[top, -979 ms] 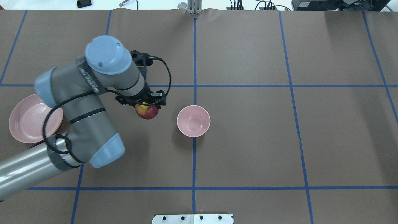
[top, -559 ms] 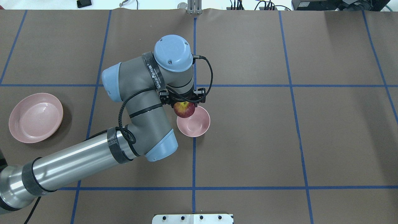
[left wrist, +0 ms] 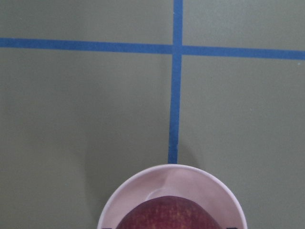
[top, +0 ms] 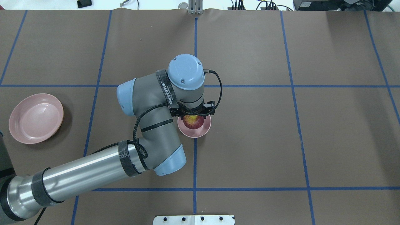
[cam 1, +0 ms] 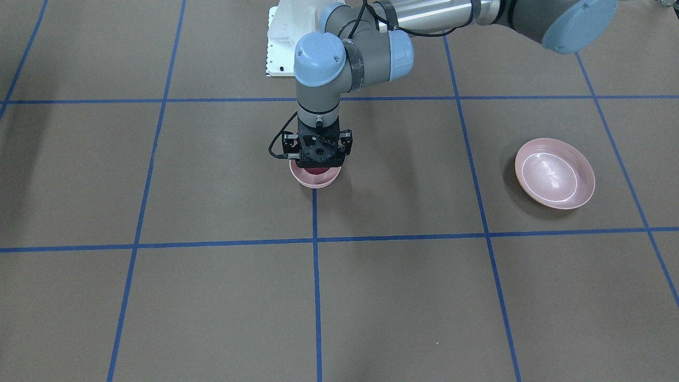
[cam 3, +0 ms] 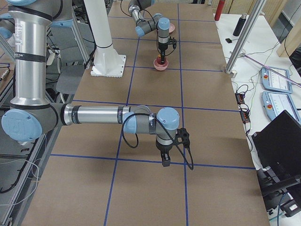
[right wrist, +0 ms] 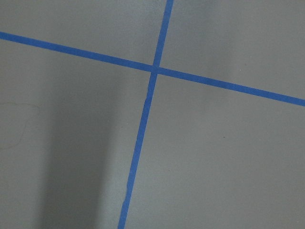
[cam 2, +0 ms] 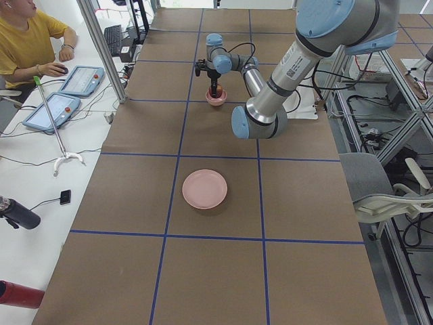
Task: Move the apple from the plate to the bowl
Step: 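Lower the apple into the pink bowl and open the left gripper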
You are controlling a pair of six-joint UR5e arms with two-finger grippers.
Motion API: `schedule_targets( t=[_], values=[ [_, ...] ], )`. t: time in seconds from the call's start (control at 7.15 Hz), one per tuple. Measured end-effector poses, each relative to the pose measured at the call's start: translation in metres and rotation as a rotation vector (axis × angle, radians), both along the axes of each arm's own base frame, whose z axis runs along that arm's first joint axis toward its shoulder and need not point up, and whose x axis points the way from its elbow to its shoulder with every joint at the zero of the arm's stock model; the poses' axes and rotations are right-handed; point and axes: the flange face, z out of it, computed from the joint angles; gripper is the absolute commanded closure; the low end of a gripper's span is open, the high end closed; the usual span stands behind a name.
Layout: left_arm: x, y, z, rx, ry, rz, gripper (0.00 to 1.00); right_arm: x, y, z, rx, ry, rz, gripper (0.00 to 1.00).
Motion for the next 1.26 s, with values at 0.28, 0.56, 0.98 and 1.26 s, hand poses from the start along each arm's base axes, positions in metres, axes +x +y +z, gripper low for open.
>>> schedule_targets(
  t=[0.28,0.56,0.98,1.26],
  values=[
    [0.007,-0.002,0.007,0.007,0.009,0.001,0.03,0.000,0.000,0.000,0.000,0.000,0.000,0.00],
    [0.008,-0.002,0.011,0.008,0.011,0.002,0.03,0.000,0.000,0.000,0.001,0.000,0.000,0.00],
    [0.001,-0.001,0.003,0.020,0.026,0.003,0.03,0.000,0.000,-0.001,0.002,-0.001,0.000,0.00],
    [-0.030,0.006,-0.009,0.044,0.061,-0.002,0.03,0.000,0.000,-0.001,0.002,0.000,0.000,0.00]
  ],
)
